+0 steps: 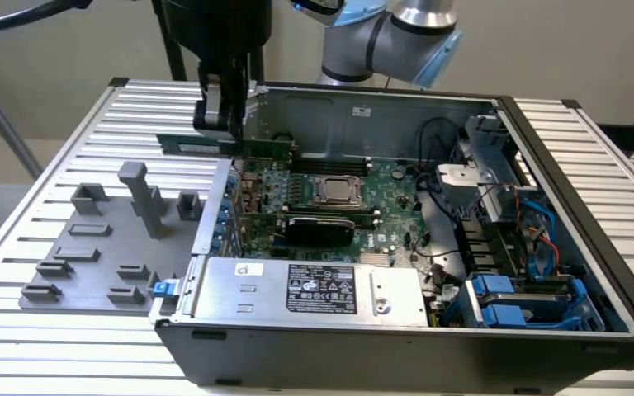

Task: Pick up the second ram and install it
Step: 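Pick up the second ram and move it above second insertion slot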

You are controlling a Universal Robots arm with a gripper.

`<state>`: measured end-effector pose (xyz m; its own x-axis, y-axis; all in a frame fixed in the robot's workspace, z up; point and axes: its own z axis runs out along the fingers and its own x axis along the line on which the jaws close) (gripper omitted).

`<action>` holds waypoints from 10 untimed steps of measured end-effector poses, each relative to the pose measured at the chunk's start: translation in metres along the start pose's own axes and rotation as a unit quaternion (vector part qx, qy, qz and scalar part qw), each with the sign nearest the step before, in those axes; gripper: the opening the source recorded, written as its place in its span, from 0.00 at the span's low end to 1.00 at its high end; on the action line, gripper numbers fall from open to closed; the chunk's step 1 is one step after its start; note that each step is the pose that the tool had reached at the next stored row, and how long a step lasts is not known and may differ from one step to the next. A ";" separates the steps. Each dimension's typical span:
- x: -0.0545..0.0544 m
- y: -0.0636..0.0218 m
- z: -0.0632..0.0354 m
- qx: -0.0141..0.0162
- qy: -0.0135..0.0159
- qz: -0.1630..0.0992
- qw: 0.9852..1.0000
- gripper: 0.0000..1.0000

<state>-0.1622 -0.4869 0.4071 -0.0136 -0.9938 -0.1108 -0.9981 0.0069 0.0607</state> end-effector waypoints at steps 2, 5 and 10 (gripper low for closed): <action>0.000 -0.0094 -0.0006 -0.001 0.000 0.000 1.000 0.14; 0.000 -0.0229 -0.0014 -0.002 0.000 0.000 1.000 0.14; -0.002 -0.0457 -0.0026 -0.005 0.000 0.000 1.000 0.14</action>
<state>-0.1164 -0.4858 0.4071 -0.0145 -0.9937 -0.1114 -0.9975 0.0067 0.0701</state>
